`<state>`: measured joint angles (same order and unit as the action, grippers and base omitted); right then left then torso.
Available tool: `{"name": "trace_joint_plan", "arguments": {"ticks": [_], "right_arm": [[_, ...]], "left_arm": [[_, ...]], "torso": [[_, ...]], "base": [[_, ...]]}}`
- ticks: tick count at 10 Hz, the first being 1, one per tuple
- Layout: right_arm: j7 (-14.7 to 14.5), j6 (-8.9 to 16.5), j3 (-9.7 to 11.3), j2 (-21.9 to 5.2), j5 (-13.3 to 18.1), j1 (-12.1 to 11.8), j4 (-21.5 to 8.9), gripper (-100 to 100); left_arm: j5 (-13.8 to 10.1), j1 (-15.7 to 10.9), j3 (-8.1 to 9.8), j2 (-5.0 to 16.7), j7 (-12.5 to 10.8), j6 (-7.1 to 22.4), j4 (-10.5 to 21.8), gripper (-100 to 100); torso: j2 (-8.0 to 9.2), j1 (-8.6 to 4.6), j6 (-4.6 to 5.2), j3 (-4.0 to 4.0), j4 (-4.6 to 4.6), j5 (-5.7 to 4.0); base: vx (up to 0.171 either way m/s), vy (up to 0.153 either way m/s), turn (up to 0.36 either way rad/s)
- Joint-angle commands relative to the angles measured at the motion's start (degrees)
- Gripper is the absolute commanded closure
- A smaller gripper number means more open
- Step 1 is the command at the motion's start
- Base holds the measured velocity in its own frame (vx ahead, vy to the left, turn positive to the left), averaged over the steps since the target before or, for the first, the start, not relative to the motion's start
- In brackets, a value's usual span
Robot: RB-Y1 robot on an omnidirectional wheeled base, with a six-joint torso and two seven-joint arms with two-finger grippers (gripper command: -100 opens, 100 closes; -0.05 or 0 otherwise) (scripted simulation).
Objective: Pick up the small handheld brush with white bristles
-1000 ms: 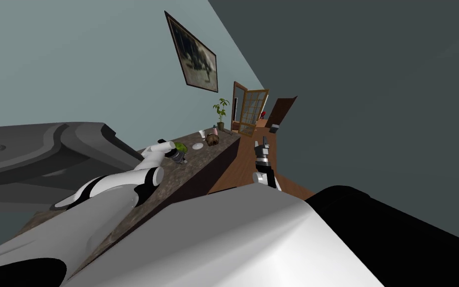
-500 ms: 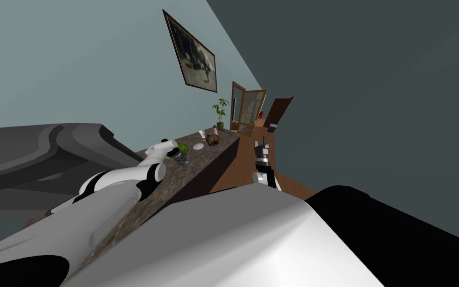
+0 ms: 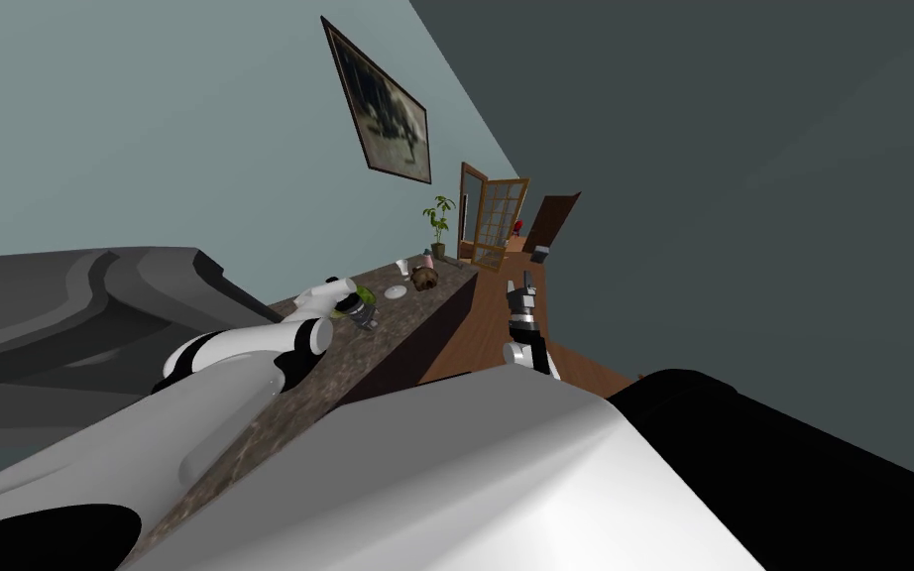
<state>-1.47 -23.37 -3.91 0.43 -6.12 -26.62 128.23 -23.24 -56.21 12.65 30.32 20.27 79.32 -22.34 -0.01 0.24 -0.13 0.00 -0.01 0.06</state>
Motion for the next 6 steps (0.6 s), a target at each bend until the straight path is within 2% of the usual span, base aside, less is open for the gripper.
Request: {"name": "trace_joint_plan", "arguments": {"ticks": [1,2,3,6], "right_arm": [[0.0,0.0,0.0,0.0,0.0,0.0,0.0,0],[0.0,0.0,0.0,0.0,0.0,0.0,0.0,0],[0.0,0.0,0.0,0.0,0.0,0.0,0.0,0],[0.0,0.0,0.0,0.0,0.0,0.0,0.0,0]], "left_arm": [[0.0,0.0,0.0,0.0,0.0,0.0,0.0,-100],[0.0,0.0,0.0,0.0,-0.1,0.2,0.0,0],[0.2,1.1,-0.04,-1.0,-0.3,-1.7,0.4,-100],[0.2,1.4,-0.06,-1.4,-0.4,-2.3,0.5,-100]], "torso": [[0.0,0.0,0.0,0.0,0.0,0.0],[0.01,-0.08,-0.01,0.0,0.0,-0.01],[0.02,-0.16,0.0,0.01,0.0,-0.03],[-0.05,-0.16,-0.01,-0.03,-0.02,-0.03]], "base": [[0.004,0.028,-0.009],[0.0,0.0,0.0],[0.014,0.016,-0.032],[0.017,0.011,-0.008]]}}
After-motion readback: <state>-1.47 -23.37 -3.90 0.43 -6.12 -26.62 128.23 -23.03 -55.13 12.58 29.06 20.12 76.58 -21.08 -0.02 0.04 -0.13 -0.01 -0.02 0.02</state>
